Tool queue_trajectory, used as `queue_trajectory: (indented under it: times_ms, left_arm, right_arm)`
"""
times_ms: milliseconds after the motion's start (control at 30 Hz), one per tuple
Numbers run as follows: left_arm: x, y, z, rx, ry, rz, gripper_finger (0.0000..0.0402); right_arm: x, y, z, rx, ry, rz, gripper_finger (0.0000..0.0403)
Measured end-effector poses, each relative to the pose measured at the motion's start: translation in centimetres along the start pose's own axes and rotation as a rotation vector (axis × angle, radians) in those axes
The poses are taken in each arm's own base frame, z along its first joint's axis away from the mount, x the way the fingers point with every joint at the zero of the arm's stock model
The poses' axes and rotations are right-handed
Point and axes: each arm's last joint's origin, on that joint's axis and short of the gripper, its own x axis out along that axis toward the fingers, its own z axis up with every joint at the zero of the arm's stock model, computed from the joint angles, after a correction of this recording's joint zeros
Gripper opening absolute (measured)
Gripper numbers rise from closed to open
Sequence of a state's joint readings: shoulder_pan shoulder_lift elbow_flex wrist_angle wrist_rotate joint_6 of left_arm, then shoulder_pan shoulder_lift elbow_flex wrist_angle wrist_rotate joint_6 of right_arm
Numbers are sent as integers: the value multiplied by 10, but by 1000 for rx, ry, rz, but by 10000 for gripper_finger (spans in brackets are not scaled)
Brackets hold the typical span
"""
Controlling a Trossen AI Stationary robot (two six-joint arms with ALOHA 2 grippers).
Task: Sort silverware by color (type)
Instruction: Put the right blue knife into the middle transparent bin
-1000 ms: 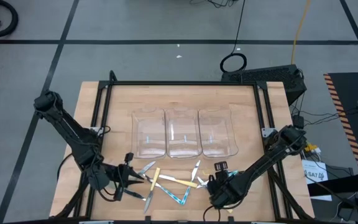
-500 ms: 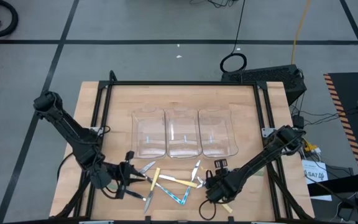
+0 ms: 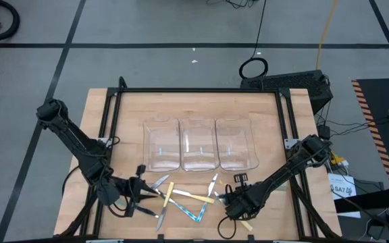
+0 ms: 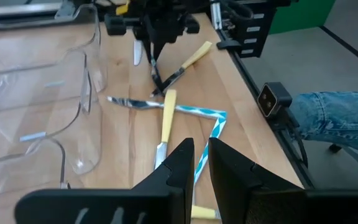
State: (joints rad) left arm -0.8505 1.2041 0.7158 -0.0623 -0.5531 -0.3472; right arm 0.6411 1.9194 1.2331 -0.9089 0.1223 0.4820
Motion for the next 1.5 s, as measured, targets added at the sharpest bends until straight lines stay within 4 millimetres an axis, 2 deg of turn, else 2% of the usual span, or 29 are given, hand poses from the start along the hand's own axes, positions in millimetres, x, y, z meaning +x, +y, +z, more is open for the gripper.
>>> queue_trajectory:
  times_ms: [200, 400, 600, 900, 1133, 1267, 1500]
  left_arm:
    - [0, -1, 3, 29, -26, -7, 56]
    - [0, -1, 3, 35, -28, -7, 56]
    - [1, -1, 2, 3, -24, -5, 56]
    - [19, -10, -14, 35, 50, 16, 56]
    - [22, -10, -12, 31, 23, 12, 56]
    - [21, -13, -4, 72, -19, -2, 56]
    - [16, -20, 24, 89, -85, -21, 56]
  right_arm:
    - [-1, 0, 0, 2, -1, -1, 24]
    - [-14, 3, 8, -14, -10, 2, 27]
    - [-34, 5, 19, -8, -50, 17, 16]
    - [-62, 5, 29, 26, -108, -19, 17]
    - [-84, 6, 37, 59, -172, -9, 17]
    - [-99, 14, 38, 102, -247, -17, 16]
    - [-113, 49, 27, 155, -544, -164, 16]
